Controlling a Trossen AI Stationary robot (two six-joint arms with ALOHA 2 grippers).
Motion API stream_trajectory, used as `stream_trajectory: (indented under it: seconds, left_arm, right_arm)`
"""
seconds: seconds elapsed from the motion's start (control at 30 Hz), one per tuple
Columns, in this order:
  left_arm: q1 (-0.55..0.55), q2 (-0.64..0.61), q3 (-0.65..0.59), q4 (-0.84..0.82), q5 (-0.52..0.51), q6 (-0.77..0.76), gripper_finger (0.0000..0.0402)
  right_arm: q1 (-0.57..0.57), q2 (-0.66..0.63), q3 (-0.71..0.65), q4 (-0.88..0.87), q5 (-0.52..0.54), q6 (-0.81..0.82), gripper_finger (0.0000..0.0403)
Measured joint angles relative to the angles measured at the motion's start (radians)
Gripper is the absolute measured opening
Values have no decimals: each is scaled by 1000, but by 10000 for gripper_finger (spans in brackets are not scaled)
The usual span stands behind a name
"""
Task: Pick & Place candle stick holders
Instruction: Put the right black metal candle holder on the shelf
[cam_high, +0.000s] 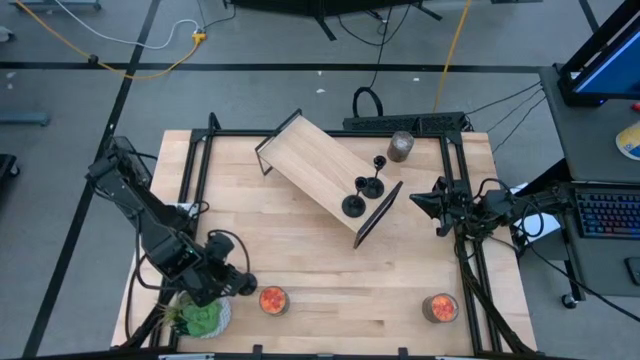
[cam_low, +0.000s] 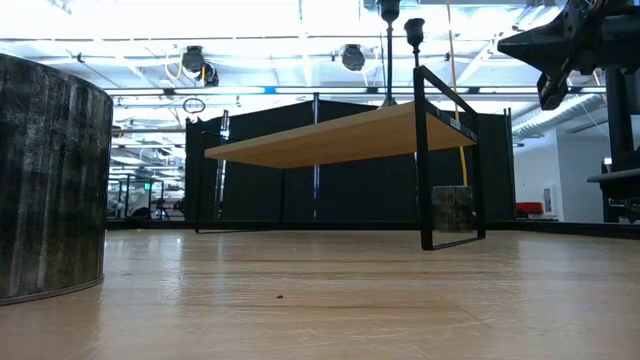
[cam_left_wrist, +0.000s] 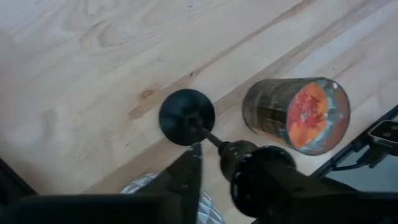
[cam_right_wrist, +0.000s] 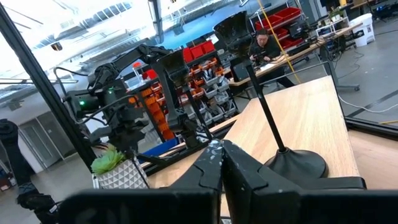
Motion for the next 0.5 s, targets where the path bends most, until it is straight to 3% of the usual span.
stream_trajectory:
  seconds: [0.17, 0.5]
  left_arm:
    - [1, -1, 1, -10, 1, 7, 19]
    - [9, -27, -3, -12, 1, 5, 16]
  right_arm:
    - [0, 0, 0, 0, 0, 0, 0]
    - [0, 0, 0, 0, 0, 0, 0]
